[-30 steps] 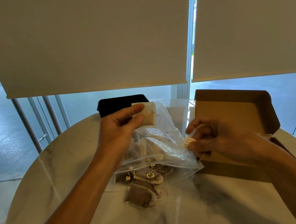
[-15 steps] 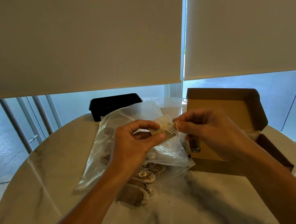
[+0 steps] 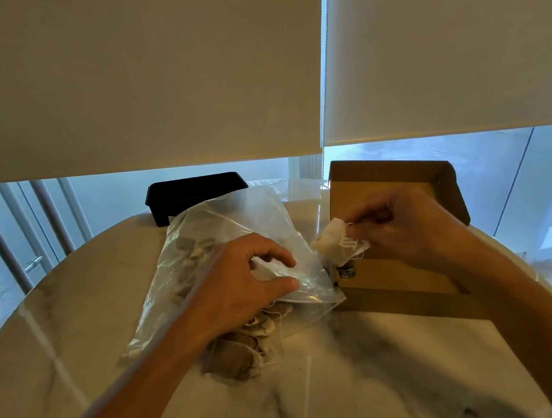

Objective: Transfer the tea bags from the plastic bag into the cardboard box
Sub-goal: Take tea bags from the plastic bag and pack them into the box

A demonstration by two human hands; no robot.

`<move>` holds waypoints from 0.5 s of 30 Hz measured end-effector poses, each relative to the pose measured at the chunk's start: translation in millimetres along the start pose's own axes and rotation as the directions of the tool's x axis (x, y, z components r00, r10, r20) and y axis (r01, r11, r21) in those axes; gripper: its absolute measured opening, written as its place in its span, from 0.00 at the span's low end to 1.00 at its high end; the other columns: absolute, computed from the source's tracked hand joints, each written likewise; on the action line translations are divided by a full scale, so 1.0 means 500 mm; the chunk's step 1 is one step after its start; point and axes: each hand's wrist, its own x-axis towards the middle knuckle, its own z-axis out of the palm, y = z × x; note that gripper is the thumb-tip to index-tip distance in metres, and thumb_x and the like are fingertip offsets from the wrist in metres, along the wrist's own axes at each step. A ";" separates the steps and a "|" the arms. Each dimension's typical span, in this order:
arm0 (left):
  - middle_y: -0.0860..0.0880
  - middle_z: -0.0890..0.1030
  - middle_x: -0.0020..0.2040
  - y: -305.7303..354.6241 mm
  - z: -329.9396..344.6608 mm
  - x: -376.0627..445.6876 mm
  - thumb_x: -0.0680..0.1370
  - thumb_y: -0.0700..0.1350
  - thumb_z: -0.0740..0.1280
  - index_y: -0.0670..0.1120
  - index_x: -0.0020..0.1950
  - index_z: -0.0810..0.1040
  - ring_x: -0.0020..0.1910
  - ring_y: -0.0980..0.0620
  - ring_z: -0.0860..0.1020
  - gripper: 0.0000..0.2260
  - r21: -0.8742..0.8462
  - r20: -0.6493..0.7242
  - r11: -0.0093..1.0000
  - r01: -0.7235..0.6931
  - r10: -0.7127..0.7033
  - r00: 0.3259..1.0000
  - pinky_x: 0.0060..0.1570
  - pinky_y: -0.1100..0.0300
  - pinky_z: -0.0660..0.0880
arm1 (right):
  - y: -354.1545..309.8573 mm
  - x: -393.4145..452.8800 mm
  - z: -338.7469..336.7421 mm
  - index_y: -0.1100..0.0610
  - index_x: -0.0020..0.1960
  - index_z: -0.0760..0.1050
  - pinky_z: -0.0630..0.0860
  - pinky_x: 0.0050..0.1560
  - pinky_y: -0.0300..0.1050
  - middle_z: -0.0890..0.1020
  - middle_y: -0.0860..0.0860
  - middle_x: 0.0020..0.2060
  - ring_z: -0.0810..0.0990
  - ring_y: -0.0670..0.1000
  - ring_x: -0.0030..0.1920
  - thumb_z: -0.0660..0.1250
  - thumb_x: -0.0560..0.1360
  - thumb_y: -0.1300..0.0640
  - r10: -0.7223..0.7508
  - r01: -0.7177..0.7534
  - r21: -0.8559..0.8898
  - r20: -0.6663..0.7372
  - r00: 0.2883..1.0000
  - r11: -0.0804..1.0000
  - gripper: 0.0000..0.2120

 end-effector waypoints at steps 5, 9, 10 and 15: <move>0.66 0.78 0.48 -0.002 -0.010 0.001 0.61 0.65 0.72 0.62 0.46 0.79 0.51 0.63 0.74 0.16 0.136 0.147 0.989 -0.060 0.040 0.988 0.53 0.60 0.73 | 0.047 0.008 -0.087 0.49 0.42 0.78 0.70 0.39 0.32 0.79 0.42 0.37 0.77 0.43 0.41 0.69 0.74 0.62 0.094 -0.081 -0.222 0.048 0.994 0.972 0.08; 0.65 0.77 0.46 0.001 -0.023 0.001 0.62 0.59 0.78 0.61 0.41 0.81 0.51 0.64 0.73 0.11 0.188 0.148 0.978 -0.087 0.059 0.987 0.51 0.67 0.69 | 0.100 0.024 -0.143 0.56 0.42 0.80 0.67 0.33 0.36 0.79 0.47 0.35 0.75 0.45 0.36 0.69 0.73 0.63 0.223 -0.198 -0.361 0.027 0.974 0.911 0.04; 0.65 0.77 0.46 0.002 -0.026 0.001 0.62 0.59 0.77 0.62 0.41 0.81 0.51 0.64 0.73 0.11 0.198 0.148 0.976 -0.095 0.066 0.987 0.51 0.67 0.68 | 0.111 0.028 -0.150 0.56 0.42 0.81 0.68 0.34 0.37 0.80 0.49 0.36 0.76 0.46 0.37 0.70 0.73 0.63 0.261 -0.226 -0.393 0.037 0.965 0.891 0.03; 0.62 0.77 0.44 0.002 -0.030 0.002 0.67 0.54 0.75 0.59 0.41 0.83 0.47 0.63 0.74 0.05 0.202 0.128 0.975 -0.093 0.068 0.989 0.47 0.70 0.67 | 0.168 0.037 -0.148 0.54 0.45 0.82 0.76 0.43 0.44 0.82 0.51 0.43 0.79 0.52 0.42 0.68 0.71 0.60 0.363 -0.254 -0.637 0.044 0.931 0.728 0.05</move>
